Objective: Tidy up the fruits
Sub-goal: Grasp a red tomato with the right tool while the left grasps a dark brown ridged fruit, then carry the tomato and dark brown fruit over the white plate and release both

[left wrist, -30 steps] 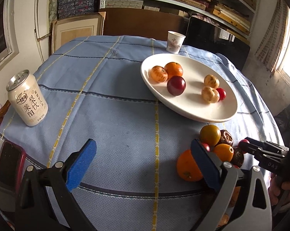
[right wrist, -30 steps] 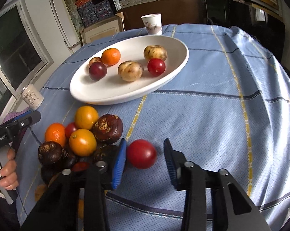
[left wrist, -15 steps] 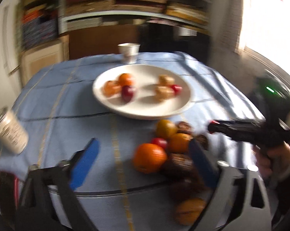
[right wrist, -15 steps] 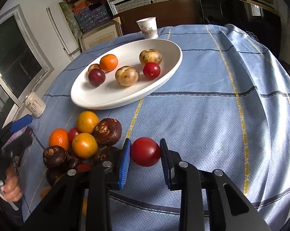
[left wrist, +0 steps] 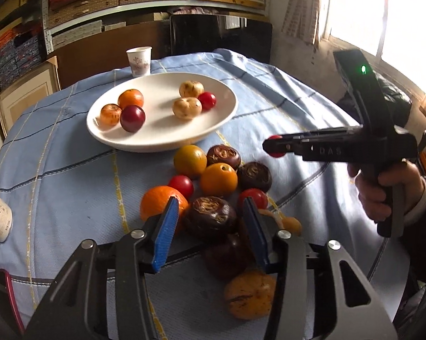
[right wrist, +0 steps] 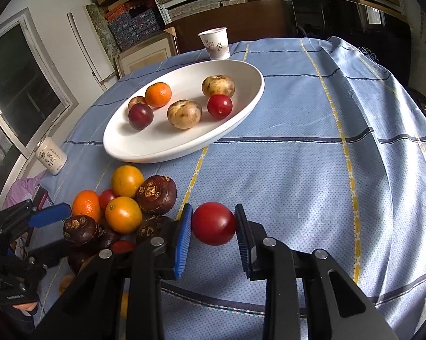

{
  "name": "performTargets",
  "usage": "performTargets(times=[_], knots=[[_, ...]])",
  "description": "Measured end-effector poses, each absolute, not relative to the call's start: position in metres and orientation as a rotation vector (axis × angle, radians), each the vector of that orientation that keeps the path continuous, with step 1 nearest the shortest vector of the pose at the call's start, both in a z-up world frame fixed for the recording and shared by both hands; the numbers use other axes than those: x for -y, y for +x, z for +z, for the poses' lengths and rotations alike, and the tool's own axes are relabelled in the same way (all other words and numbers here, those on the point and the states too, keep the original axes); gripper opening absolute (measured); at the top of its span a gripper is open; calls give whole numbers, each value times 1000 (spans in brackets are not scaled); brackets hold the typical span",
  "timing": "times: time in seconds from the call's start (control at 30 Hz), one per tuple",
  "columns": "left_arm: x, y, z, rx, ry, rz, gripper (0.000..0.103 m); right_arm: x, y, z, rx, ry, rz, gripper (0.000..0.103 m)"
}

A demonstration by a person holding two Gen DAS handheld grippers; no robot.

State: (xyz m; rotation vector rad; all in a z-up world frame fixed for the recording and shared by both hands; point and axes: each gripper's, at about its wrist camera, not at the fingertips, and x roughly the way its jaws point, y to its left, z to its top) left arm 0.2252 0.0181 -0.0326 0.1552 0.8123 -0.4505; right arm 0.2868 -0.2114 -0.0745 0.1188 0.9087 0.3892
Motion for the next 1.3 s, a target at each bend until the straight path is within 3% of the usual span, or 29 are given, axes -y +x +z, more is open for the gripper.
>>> performTargets(times=[0.23,0.33,0.83,1.3], knots=[[-14,226,-38,-825,189,-445,47,213,286,-74,-908,120,389,31],[-11,225,-40,-818,223,-429,39,212,286,-74,-907,120,389,31],[-23,227,-28,-774,151,-403,39,214,284,-71,-887,114,384,31],[-59,306,5,-732,-34,-258,39,178,313,-26,-654,59,405,31]])
